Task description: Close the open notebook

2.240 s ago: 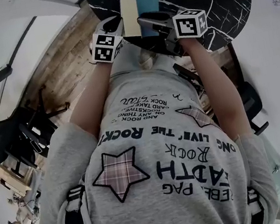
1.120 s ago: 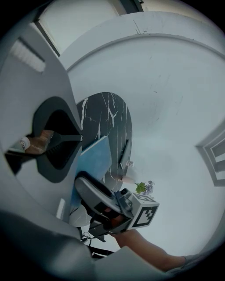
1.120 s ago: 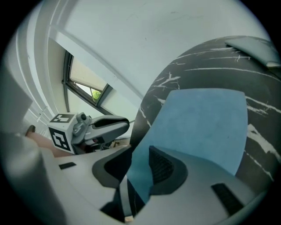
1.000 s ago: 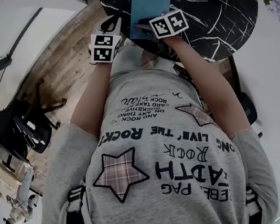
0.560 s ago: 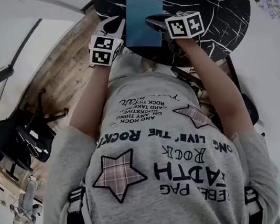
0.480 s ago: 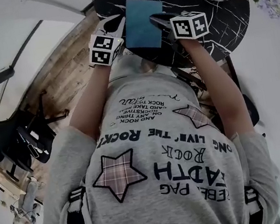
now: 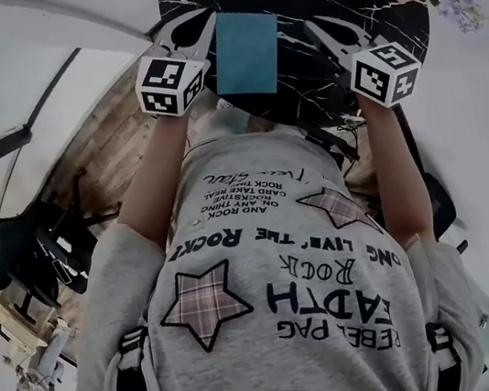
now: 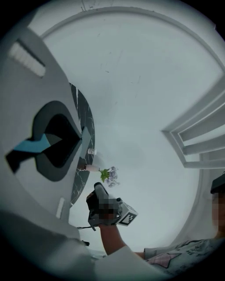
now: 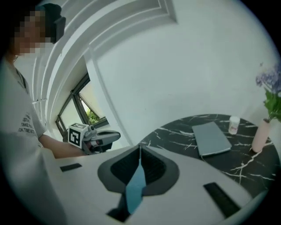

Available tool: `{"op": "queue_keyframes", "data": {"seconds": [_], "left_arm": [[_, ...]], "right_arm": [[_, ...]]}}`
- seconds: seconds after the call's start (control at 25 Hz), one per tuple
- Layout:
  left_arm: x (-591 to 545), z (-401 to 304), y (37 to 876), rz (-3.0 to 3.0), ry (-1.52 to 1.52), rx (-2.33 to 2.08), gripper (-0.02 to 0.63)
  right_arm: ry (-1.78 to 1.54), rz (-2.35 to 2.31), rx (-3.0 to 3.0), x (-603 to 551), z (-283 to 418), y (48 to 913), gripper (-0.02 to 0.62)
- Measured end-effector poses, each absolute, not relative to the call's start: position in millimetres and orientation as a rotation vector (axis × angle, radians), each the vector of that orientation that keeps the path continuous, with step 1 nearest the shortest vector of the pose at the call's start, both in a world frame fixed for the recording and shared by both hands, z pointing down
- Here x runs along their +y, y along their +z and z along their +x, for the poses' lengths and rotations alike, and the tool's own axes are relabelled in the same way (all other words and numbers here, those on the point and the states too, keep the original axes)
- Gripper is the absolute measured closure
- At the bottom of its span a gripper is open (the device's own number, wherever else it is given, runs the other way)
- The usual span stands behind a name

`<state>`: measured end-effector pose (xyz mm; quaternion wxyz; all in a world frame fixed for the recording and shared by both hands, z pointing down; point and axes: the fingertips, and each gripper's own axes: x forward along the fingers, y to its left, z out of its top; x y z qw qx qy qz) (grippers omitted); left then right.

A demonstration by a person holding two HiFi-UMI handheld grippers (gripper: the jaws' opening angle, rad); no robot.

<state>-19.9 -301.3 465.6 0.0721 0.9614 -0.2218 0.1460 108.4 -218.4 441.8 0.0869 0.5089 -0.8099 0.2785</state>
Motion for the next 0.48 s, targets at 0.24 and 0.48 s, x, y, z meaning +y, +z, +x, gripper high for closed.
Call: {"op": "queue_keyframes", "data": {"seconds": [0.24, 0.48], "left_arm": [[-303, -25, 422, 2.928, 0.341, -0.713, 0.597], [-299, -31, 399, 2.923, 0.317, -0.773, 0.597]], "right_arm": [[0.620, 1.712, -2.435, -201, 130, 382, 0.575], [0.443, 1.881, -2.480, -177, 145, 331, 0.581]]}}
